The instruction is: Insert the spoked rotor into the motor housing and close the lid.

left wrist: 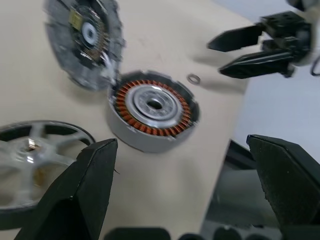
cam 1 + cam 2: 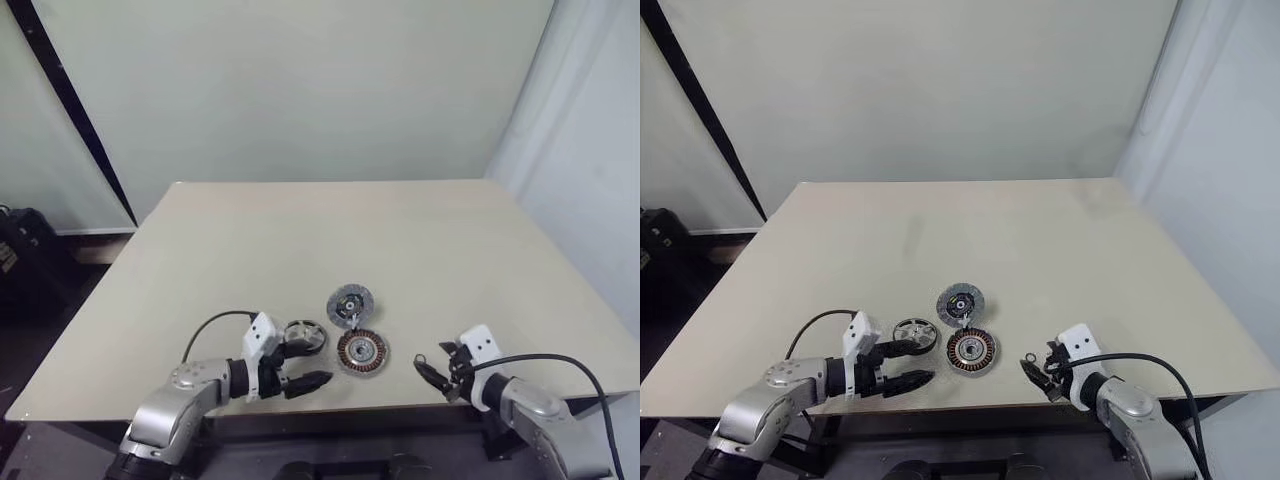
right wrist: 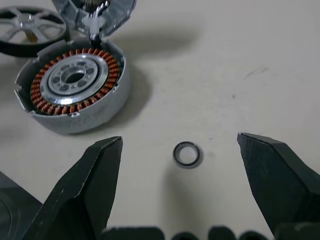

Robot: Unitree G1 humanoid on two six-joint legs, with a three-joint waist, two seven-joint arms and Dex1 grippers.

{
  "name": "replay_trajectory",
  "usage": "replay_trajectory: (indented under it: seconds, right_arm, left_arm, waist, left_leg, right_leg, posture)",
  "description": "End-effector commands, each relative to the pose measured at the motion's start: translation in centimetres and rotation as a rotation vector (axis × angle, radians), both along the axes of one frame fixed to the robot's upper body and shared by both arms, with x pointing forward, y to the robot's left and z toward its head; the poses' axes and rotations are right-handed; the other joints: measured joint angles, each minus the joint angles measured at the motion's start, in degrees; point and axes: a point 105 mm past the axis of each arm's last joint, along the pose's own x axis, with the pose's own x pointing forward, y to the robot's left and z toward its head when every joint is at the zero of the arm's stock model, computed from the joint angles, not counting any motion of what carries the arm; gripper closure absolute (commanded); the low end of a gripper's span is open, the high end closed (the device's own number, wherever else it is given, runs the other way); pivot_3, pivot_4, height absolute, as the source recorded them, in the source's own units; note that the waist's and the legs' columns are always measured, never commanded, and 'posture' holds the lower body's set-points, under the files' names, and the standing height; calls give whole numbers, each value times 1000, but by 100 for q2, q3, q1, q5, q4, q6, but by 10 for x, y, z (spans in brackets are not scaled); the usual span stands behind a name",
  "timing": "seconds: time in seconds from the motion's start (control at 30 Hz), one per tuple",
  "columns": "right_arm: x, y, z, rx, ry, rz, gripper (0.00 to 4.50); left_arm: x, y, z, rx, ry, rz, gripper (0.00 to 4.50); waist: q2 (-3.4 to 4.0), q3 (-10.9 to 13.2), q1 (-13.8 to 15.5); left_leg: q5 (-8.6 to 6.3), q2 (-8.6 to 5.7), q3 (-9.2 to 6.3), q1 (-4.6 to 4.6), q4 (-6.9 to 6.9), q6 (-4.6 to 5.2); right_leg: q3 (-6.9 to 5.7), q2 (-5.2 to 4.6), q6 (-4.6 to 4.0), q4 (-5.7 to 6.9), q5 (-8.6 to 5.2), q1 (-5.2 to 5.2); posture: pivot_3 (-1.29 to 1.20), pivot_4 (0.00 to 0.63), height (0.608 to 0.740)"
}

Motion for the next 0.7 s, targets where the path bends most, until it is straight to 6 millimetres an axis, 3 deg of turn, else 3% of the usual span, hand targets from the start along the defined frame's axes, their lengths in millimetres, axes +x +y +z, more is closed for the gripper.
replay_trajectory:
  seconds: [0.03,0.7]
  right_arm:
    - [11,5,5,-8,-40,3,482]
    - [16,5,-22,-58,4,-22,482]
  left_arm:
    - [1,-8,11,-8,-50,-47,61]
    - [3,-11,11,-2,-54,-54,61]
  waist:
    - [0,0,0]
    - [0,1,0]
  left_leg:
    - [0,1,0,0,1,0]
    - [2,-1,1,0,1,3]
  right_leg:
    - [0,-1,0,0,0,0]
    - [-2,2,0,0,0,3]
  posture:
    - [0,0,740]
    - [0,0,740]
